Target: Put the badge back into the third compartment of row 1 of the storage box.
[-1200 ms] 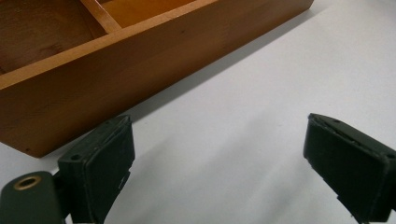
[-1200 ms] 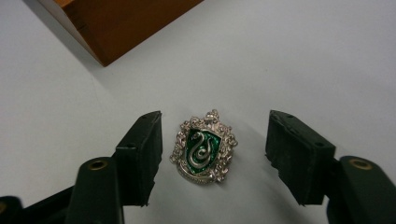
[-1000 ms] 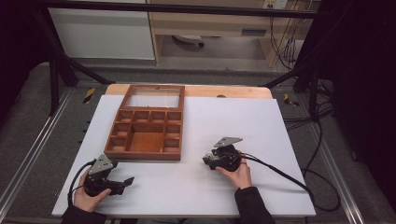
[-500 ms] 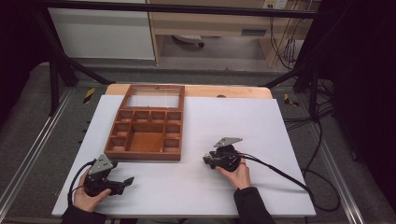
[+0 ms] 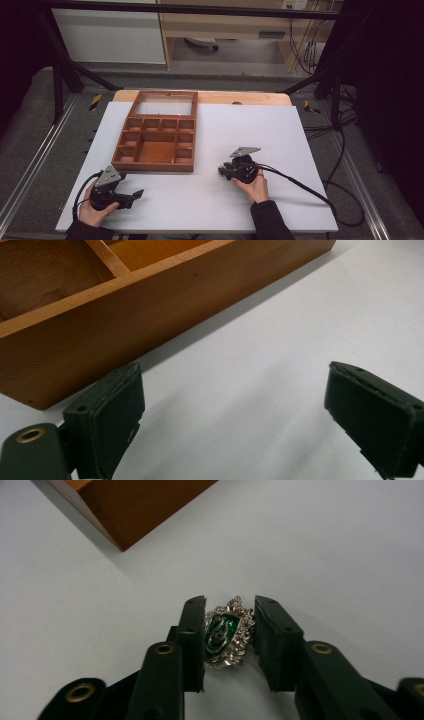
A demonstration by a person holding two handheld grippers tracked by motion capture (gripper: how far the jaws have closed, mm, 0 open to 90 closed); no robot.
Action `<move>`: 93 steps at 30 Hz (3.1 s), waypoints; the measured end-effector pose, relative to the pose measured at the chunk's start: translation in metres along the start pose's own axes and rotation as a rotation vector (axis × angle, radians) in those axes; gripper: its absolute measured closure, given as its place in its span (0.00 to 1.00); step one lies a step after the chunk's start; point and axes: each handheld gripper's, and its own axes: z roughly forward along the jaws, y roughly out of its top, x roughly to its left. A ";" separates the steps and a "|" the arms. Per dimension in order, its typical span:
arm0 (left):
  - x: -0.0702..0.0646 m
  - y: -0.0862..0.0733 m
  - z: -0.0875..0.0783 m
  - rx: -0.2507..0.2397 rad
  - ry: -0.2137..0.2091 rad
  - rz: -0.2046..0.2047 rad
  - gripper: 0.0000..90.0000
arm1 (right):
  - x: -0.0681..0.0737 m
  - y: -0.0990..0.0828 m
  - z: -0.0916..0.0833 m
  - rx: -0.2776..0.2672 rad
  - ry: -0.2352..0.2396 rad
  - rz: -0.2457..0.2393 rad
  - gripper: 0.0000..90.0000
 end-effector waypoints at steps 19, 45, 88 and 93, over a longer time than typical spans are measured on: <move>0.000 0.000 0.000 -0.001 0.000 0.002 0.10 | 0.004 0.002 -0.008 -0.017 0.062 -0.007 0.92; 0.000 0.000 0.000 -0.001 -0.001 0.001 0.10 | 0.006 0.004 -0.016 0.020 0.102 0.002 0.93; -0.001 0.000 0.000 0.000 0.000 0.002 0.10 | 0.007 0.013 -0.040 -0.054 0.074 -0.001 0.93; -0.001 0.000 0.000 0.001 0.000 0.002 0.10 | 0.010 0.016 -0.042 -0.063 0.069 -0.004 0.93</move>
